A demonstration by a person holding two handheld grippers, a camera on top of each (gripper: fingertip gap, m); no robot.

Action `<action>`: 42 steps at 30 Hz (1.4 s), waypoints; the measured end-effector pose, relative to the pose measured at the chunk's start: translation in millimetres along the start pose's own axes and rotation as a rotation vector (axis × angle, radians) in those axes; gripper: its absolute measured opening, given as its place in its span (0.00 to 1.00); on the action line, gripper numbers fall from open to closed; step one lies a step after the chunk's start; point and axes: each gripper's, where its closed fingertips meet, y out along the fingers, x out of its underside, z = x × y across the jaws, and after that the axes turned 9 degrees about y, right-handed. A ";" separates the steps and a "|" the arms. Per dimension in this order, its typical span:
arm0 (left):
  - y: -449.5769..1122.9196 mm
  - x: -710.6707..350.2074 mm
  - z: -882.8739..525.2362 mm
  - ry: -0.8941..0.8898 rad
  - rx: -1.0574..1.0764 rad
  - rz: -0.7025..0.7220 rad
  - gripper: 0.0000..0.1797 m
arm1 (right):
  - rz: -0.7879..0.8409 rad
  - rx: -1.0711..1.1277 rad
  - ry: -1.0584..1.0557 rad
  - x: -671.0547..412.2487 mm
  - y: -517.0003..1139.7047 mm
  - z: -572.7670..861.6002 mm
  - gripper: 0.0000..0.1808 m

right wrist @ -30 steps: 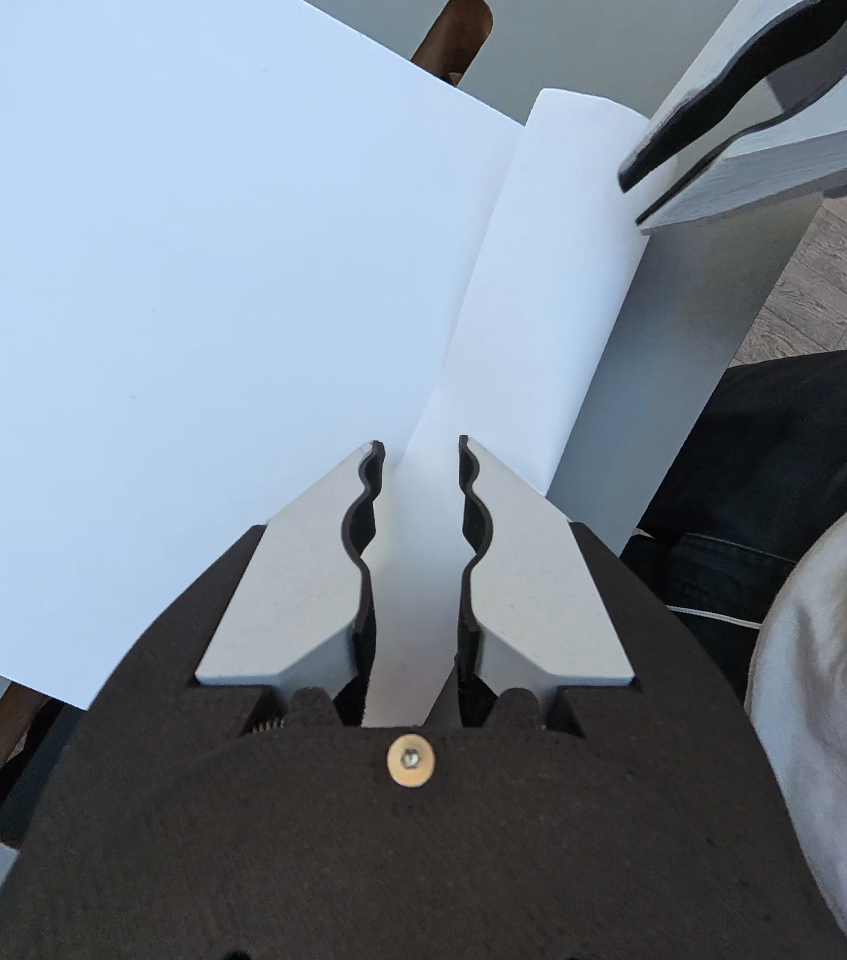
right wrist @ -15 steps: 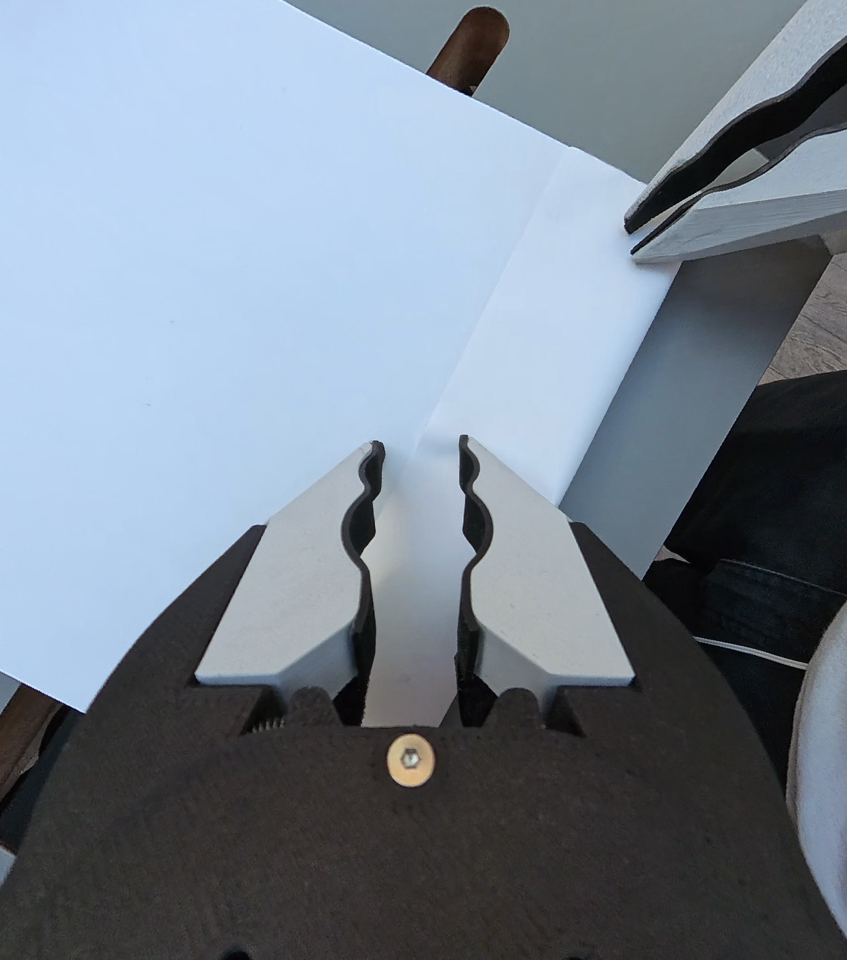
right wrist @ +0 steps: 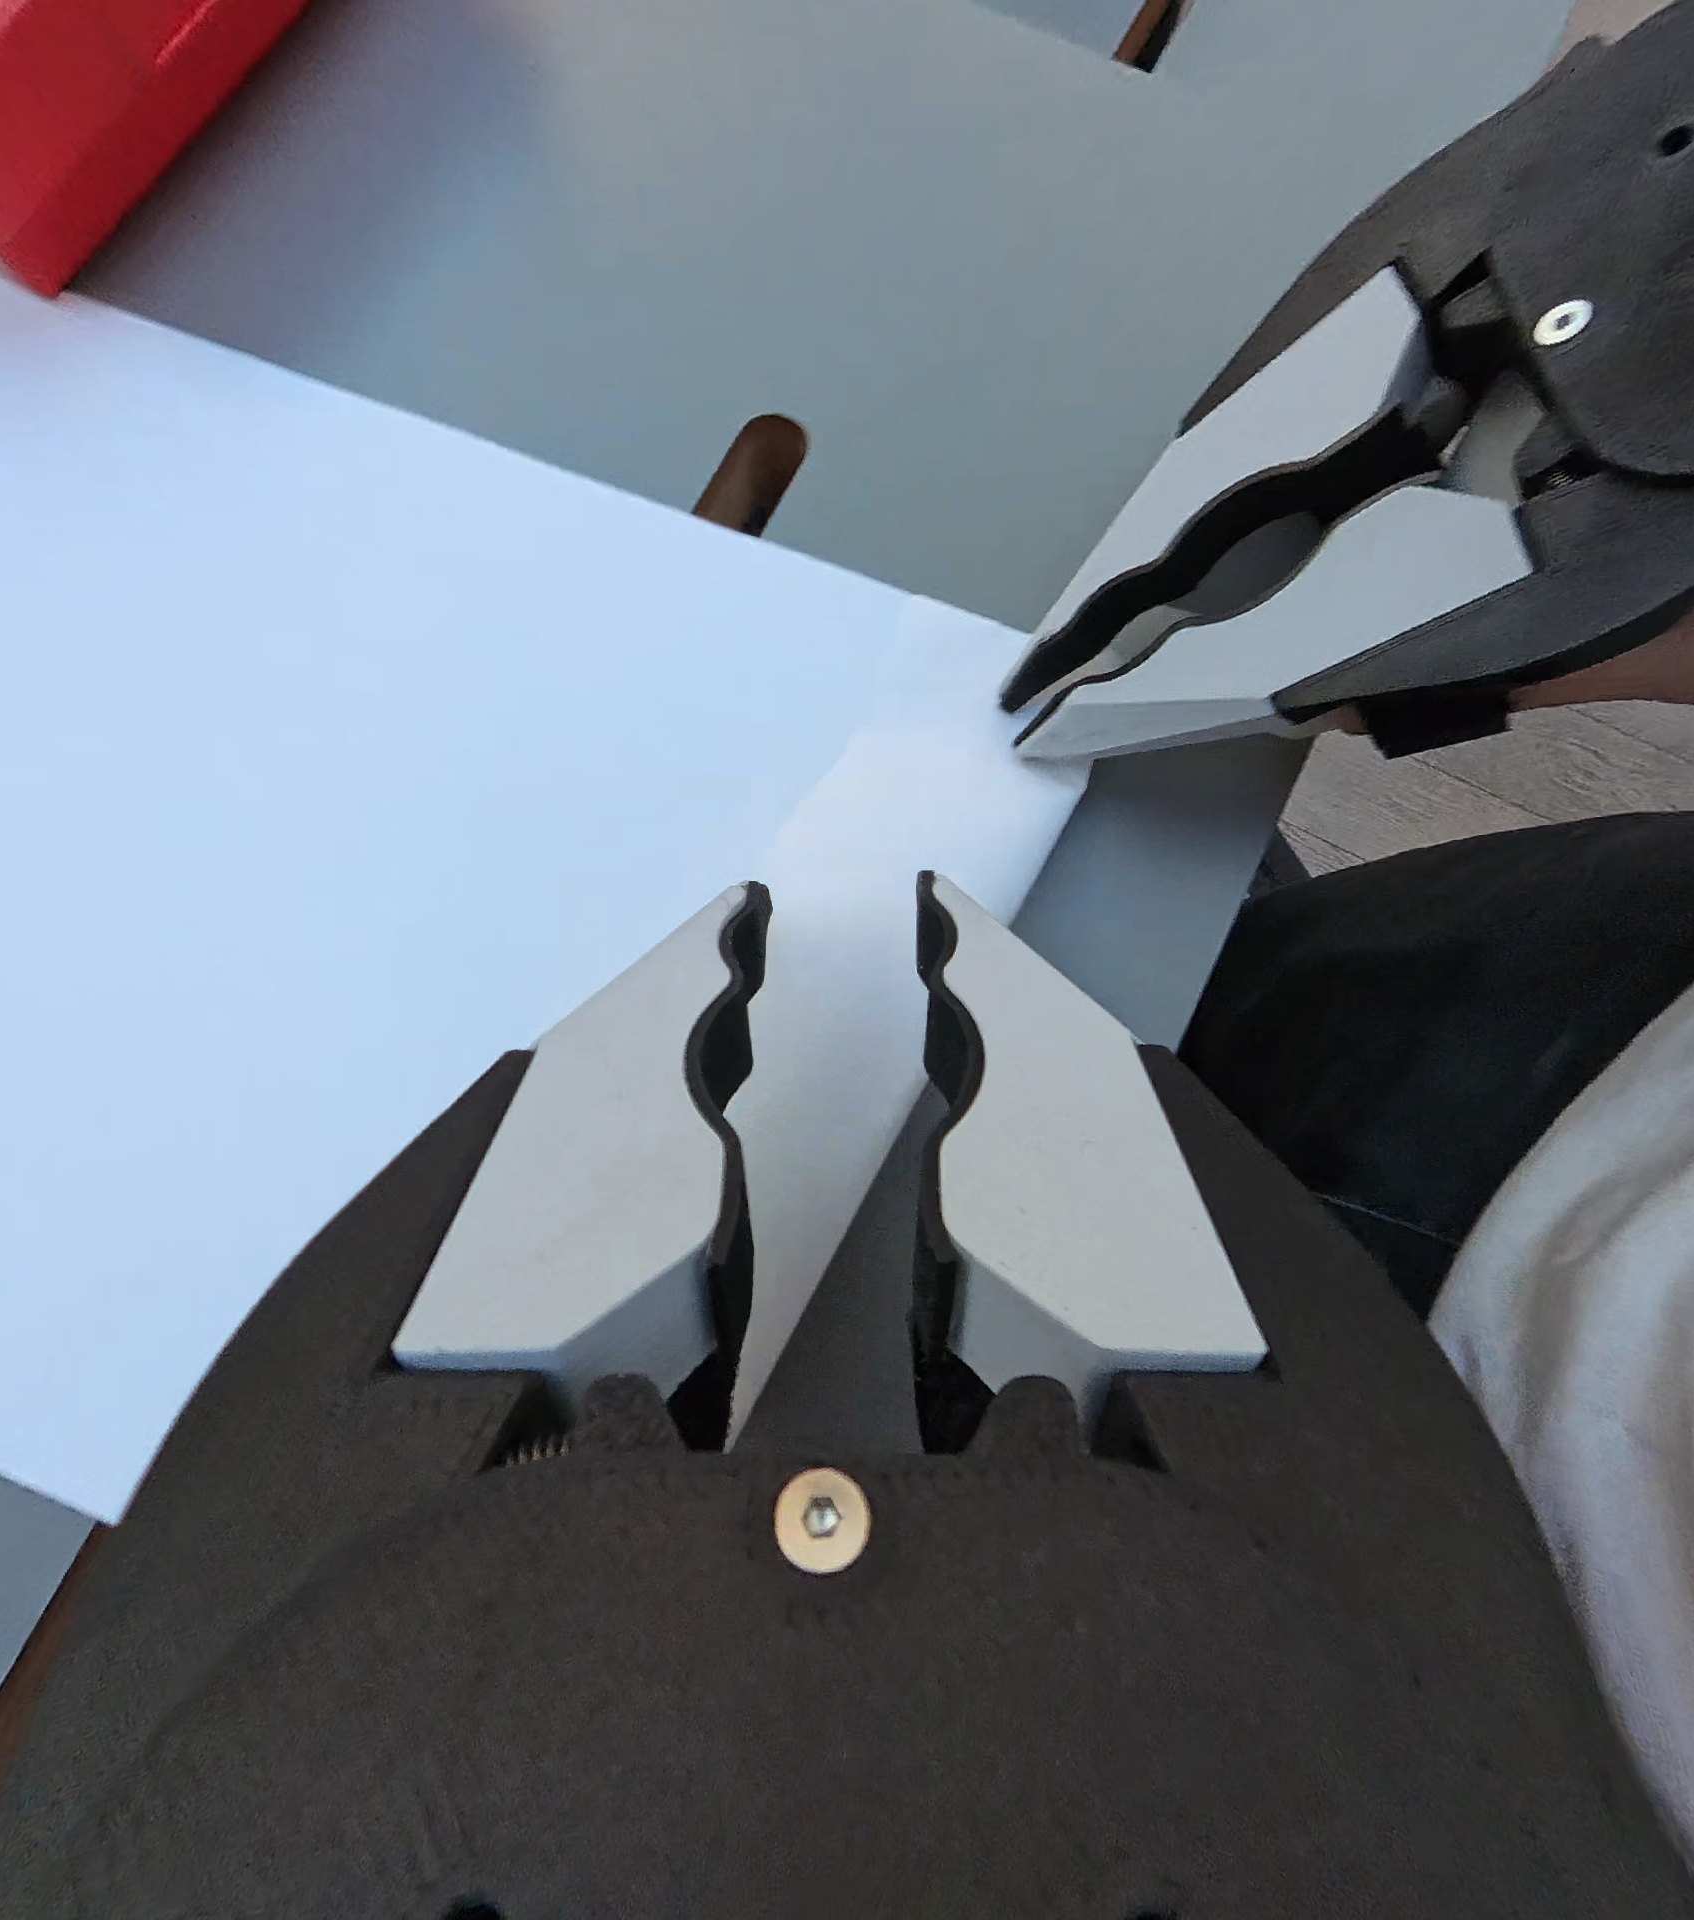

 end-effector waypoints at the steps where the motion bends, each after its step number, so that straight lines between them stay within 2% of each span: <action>1: 0.0 0.0 0.1 -0.005 0.000 -0.003 0.05 | -0.008 0.017 0.018 -3.9 4.3 6.5 0.14; 7: -0.1 0.4 0.5 0.004 0.005 -0.001 0.05 | -0.101 0.050 0.042 10.7 35.4 24.0 0.13; 15: -0.4 0.6 0.7 0.039 -0.001 0.014 0.05 | -0.072 0.095 -0.104 19.3 42.2 23.6 0.12; 18: -0.4 0.4 0.8 0.066 -0.004 0.027 0.05 | -0.056 0.087 -0.113 20.4 42.7 19.6 0.07; 24: -1.0 -1.3 -1.4 0.149 -0.035 0.034 0.08 | -0.046 0.104 -0.104 20.5 42.5 19.7 0.07; 27: -11.0 -15.5 -5.3 0.299 -0.087 0.122 0.09 | -0.060 0.103 -0.067 20.8 42.6 19.9 0.07; 29: -24.4 -29.4 -12.9 0.502 -0.160 0.215 0.01 | -0.073 0.098 -0.047 21.1 42.8 20.0 0.07; 31: -29.7 -34.5 -20.6 0.710 -0.237 0.257 0.00 | -0.080 0.094 -0.032 21.2 42.9 20.0 0.07; 36: -7.4 -23.3 -31.5 1.026 -0.301 0.179 0.00 | -0.068 0.089 -0.003 21.9 42.8 19.9 0.06; 42: 6.9 -3.3 -37.1 1.200 -0.264 0.135 0.00 | -0.079 0.075 0.039 22.3 43.3 19.4 0.06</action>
